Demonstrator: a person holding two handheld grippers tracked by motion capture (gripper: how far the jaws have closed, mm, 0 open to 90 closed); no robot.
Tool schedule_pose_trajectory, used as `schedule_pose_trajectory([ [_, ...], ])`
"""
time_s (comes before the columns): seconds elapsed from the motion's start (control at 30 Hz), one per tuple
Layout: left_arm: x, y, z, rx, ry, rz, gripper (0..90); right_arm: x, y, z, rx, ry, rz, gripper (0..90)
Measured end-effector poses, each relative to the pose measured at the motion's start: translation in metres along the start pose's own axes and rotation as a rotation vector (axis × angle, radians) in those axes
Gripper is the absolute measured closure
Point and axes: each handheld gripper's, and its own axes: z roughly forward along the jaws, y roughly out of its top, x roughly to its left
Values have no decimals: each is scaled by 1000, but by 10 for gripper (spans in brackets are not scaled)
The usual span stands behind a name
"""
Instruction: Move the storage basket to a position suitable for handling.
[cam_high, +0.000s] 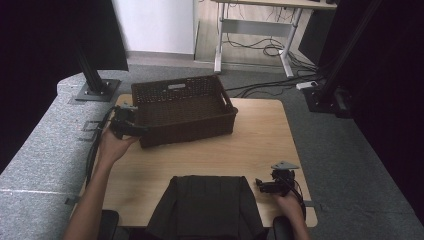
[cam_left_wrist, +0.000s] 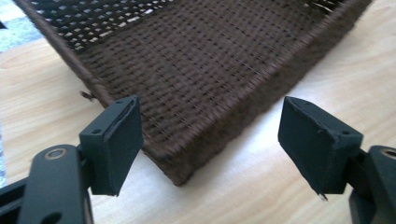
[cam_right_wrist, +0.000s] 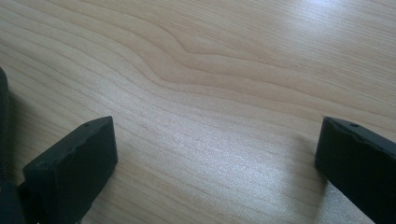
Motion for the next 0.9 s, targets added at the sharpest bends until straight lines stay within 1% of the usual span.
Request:
schedule_pose_trajectory([
  [0.2,9,10,13,20,55,-1,288,0,0,0,0,0,0,0],
  [0.33,15,13,20,27,88,-14,338,0,0,0,0,0,0,0],
  [0.4,18,13,24,37,102,-23,368,0,0,0,0,0,0,0],
  [0.5,22,11,31,63,107,-33,384,0,0,0,0,0,0,0],
  [0.57,23,9,36,77,125,-36,403,0,0,0,0,0,0,0],
  [0.63,24,7,40,85,138,-48,449,0,0,0,0,0,0,0],
  [0.7,26,4,42,85,147,-56,473,0,0,0,-1,0,-1,0],
  [0.73,27,2,41,74,151,-60,494,0,0,0,-1,0,-1,0],
  [0.77,28,0,41,68,145,-73,525,0,0,0,-1,0,-1,0],
  [0.83,32,-3,41,82,133,-105,545,0,0,0,-1,0,-1,0],
  [0.87,34,-4,43,96,136,-111,545,0,0,0,-1,0,-1,0],
  [0.9,35,-5,44,99,132,-109,541,0,0,0,-1,0,-1,0],
])
